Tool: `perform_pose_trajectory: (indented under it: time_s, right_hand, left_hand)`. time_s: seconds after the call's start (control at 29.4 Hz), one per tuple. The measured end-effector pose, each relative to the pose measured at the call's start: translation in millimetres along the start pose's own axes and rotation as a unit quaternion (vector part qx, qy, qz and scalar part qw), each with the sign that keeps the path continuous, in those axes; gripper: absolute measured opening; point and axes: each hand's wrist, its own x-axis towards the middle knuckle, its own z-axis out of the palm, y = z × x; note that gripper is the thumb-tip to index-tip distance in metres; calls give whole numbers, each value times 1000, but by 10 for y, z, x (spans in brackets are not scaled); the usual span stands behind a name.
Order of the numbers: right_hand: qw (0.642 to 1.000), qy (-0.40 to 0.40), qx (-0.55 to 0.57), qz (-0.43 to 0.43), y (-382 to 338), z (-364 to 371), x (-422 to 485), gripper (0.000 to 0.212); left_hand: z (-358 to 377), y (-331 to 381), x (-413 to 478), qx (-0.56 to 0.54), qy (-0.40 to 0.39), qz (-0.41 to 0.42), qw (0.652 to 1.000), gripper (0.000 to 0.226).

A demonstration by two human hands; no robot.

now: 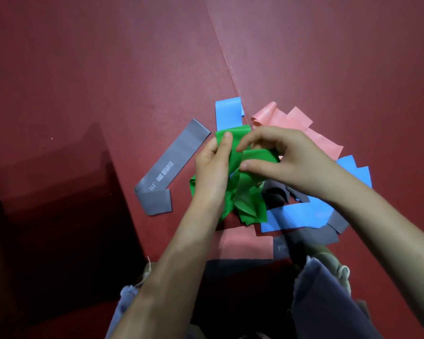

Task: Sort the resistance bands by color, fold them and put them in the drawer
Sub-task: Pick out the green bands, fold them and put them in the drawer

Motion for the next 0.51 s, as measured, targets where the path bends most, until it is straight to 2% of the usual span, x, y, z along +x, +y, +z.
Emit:
perform_pose_trajectory:
  time_s: [0.17,0.34,0.51]
  right_hand:
    - [988,124,-88,-22,-10,72,123,7]
    - [980,140,-134,-42,50,140,170,4]
    - [975,129,-180,-30,106,189,234,14]
  left_hand:
    - [49,-24,-22,-33,-55,-44,997,20]
    - [55,-68,11,-84,-52,-60,993,24]
    - [64,-92,-10,-143,-21,-101,984,28]
